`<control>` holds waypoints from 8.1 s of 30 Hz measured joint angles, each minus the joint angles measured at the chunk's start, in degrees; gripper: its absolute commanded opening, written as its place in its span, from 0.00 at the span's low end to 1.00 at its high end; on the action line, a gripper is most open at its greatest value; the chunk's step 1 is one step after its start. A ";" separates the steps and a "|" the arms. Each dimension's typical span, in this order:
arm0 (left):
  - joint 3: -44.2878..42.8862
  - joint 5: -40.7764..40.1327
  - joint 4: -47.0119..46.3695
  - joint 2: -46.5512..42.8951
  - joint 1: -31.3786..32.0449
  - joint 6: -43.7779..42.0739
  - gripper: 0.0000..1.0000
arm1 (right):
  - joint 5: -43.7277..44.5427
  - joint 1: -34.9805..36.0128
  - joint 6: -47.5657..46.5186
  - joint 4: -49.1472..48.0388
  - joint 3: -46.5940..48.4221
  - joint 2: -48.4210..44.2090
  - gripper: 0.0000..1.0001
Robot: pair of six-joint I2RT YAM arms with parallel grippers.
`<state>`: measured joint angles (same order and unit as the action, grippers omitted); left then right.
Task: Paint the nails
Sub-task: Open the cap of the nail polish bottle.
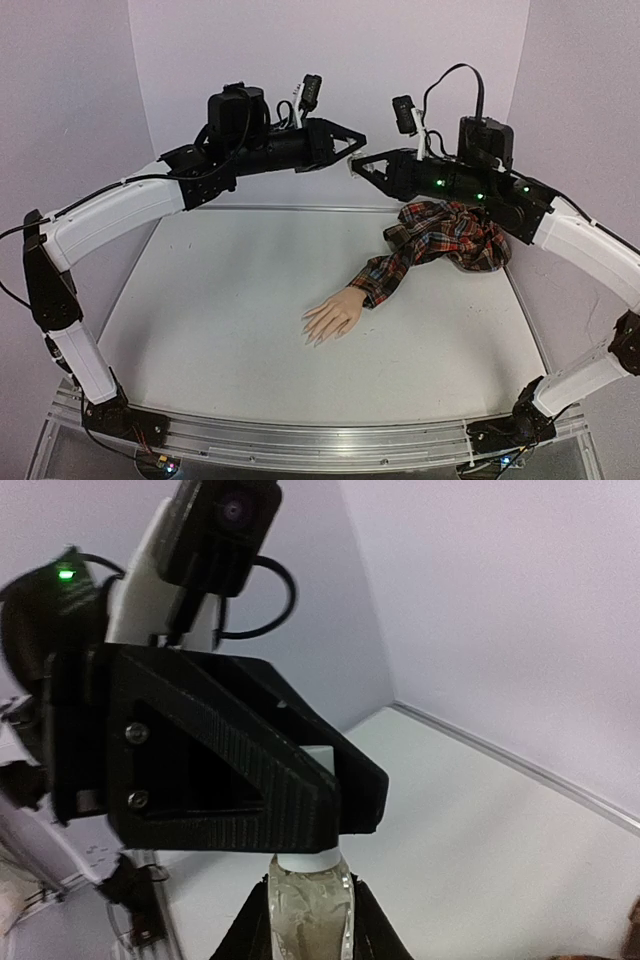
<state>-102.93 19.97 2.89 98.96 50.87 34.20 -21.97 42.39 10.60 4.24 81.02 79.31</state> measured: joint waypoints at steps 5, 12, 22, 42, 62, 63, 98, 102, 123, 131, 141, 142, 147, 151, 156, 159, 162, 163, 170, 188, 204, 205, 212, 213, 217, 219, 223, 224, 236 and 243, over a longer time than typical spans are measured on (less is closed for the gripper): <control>-6.03 -11.98 5.82 5.25 0.81 3.43 0.00 | 25.64 5.95 -9.49 3.29 3.33 4.46 0.00; -12.27 -17.45 8.03 11.07 0.89 7.95 0.10 | 40.71 7.80 -16.14 4.43 6.35 8.88 0.00; -6.94 -14.17 1.67 8.26 -0.44 9.19 0.74 | 35.17 7.74 -16.20 3.11 3.73 5.12 0.00; 13.01 22.12 -22.88 -7.48 -1.91 4.79 0.60 | -28.09 -3.45 6.60 -4.25 -0.61 -2.86 0.00; 9.37 27.01 -21.85 -4.16 -2.14 5.37 0.16 | -34.78 -5.14 13.52 -11.05 -0.53 -0.04 0.00; 9.02 26.62 -21.59 -3.90 -2.14 5.00 0.14 | -34.69 -5.14 13.53 -11.09 -0.53 0.04 0.00; -5.49 -13.67 -1.71 9.37 1.66 6.35 0.48 | 35.10 6.69 -8.19 7.86 3.63 4.16 0.00; -1.07 -10.00 -3.12 6.04 0.36 4.88 0.68 | 26.75 5.44 -8.59 7.40 0.82 0.98 0.00; 10.24 24.79 -21.06 -4.64 -1.75 6.35 0.71 | -33.38 -5.84 6.74 -6.16 -3.26 -3.72 0.00; 10.24 29.92 -27.06 -2.10 -1.75 10.54 0.51 | -38.04 -5.88 10.87 -10.31 -3.05 -1.09 0.00; 8.50 30.78 -25.40 -1.23 -1.88 9.86 0.10 | -37.96 -5.81 12.06 -12.72 -2.92 0.07 0.00; 8.24 29.90 -24.92 -1.23 -1.93 8.32 0.06 | -37.24 -5.81 12.48 -12.73 -2.92 0.05 0.00; 5.85 24.99 -18.57 -0.95 -1.92 4.13 0.00 | -30.06 -5.45 10.92 -12.32 -3.92 -0.94 0.00; 1.99 17.69 -10.80 0.12 -1.36 1.23 0.00 | -16.47 -2.64 4.24 -8.14 -4.16 -2.77 0.00; -3.06 3.09 -0.64 1.83 0.51 0.71 0.00 | 13.19 5.62 -7.26 -3.33 -3.50 -3.57 0.00; -4.16 -4.16 1.74 3.05 1.30 3.10 0.00 | 30.58 10.49 -13.96 -1.41 -1.35 -0.71 0.00; -6.09 -9.34 3.62 5.23 1.43 5.91 0.00 | 42.62 13.02 -18.74 -0.94 1.05 3.16 0.00; -6.91 -10.60 4.27 6.04 1.44 6.69 0.00 | 45.75 13.44 -19.89 -0.94 1.67 4.40 0.00; -10.74 -13.97 6.24 9.46 1.83 9.75 0.35 | 52.18 13.79 -22.81 -1.36 2.33 6.51 0.00; 13.50 9.54 -20.12 -7.59 0.18 3.36 0.88 | 5.94 3.16 -11.64 -5.42 -6.59 -9.39 0.00; 12.05 20.96 -25.44 -6.13 0.10 3.35 0.42 | -28.26 -3.36 8.65 -14.87 -6.40 -3.07 0.00; 11.94 21.22 -25.38 -6.02 0.05 3.34 0.40 | -29.16 -3.47 9.25 -15.39 -6.37 -2.72 0.00; 10.87 21.72 -24.24 -5.46 -0.29 2.93 0.15 | -31.61 -3.94 11.38 -17.32 -6.16 -2.25 0.00; 10.69 21.44 -23.69 -5.43 -0.30 2.78 0.12 | -31.73 -3.99 11.53 -17.48 -6.14 -2.26 0.00; 9.43 19.46 -21.07 -5.26 -0.34 1.46 0.00 | -30.89 -4.22 12.07 -17.84 -6.14 -2.25 0.00; 8.42 18.11 -19.44 -5.06 -0.30 0.82 0.00 | -29.73 -4.30 11.94 -17.92 -6.13 -2.25 0.00; 6.42 10.47 -14.57 -4.51 0.18 0.30 0.00 | -20.24 -2.99 8.40 -15.42 -6.15 -2.80 0.00; 6.19 7.28 -13.25 -4.36 0.51 0.32 0.00 | -15.29 -1.75 6.64 -13.62 -6.13 -3.20 0.00; -0.28 -10.03 -5.90 2.07 3.04 3.23 0.35 | 20.20 6.17 -6.00 -3.23 -4.53 -3.34 0.00; -0.98 -4.75 -1.76 1.77 1.41 3.96 0.76 | 12.76 4.28 -8.21 -4.21 -6.29 -5.14 0.00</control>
<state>-103.91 15.22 1.13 100.72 52.28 38.16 -9.21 46.67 2.39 0.03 74.73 74.17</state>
